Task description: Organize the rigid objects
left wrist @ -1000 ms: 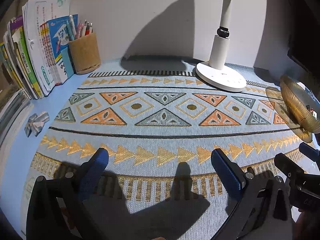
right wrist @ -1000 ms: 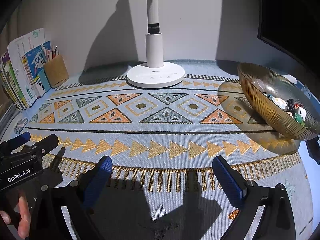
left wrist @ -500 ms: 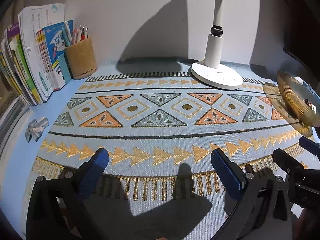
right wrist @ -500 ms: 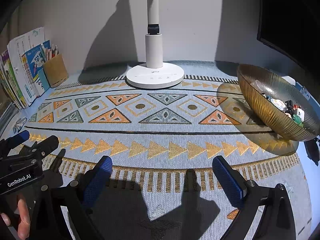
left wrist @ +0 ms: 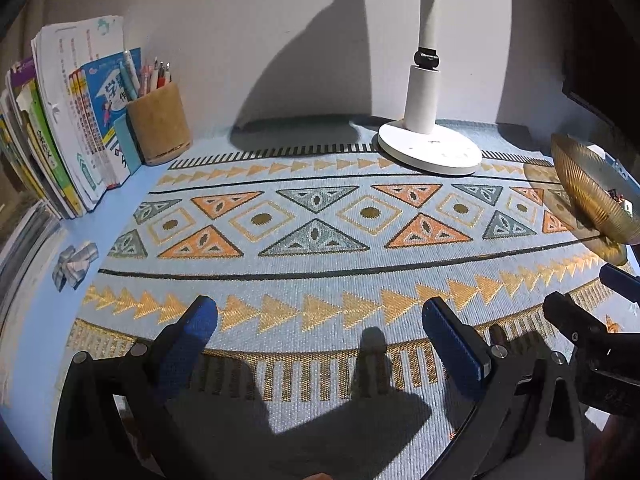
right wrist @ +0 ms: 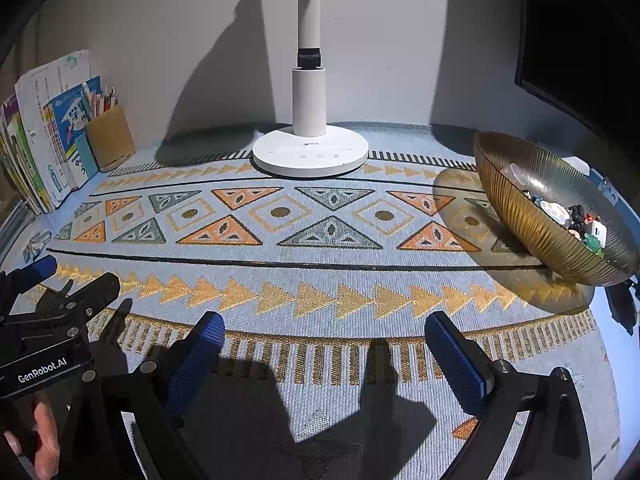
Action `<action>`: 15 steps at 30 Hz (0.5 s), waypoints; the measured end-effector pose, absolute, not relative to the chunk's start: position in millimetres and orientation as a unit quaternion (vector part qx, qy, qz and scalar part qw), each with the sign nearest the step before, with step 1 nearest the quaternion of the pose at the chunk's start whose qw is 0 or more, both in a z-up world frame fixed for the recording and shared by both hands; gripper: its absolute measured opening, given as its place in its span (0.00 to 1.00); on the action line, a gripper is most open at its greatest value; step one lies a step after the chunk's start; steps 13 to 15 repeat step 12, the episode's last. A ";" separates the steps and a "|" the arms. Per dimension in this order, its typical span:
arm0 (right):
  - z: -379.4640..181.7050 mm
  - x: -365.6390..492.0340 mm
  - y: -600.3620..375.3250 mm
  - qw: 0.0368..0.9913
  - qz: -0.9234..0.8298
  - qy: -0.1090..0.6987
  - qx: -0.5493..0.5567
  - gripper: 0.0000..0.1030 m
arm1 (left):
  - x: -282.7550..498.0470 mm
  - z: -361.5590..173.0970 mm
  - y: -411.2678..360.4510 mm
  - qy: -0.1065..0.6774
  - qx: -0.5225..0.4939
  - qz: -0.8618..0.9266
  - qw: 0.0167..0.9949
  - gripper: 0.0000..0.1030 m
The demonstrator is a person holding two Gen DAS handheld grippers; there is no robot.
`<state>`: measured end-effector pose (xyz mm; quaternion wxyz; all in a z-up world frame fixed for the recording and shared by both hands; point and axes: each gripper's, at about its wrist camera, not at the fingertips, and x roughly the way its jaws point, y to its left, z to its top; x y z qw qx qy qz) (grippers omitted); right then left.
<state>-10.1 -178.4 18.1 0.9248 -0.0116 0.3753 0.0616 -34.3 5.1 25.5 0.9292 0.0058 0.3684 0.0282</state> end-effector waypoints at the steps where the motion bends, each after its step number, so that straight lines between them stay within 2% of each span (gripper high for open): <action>1: 18.1 -10.0 -178.5 0.925 0.062 0.375 -0.011 0.97 | -34.4 25.5 5.3 0.369 0.005 0.028 0.929 0.99; 15: 17.7 -9.9 -179.6 0.925 0.062 0.375 -0.010 0.97 | -40.3 33.3 3.7 0.338 0.014 0.037 0.940 1.00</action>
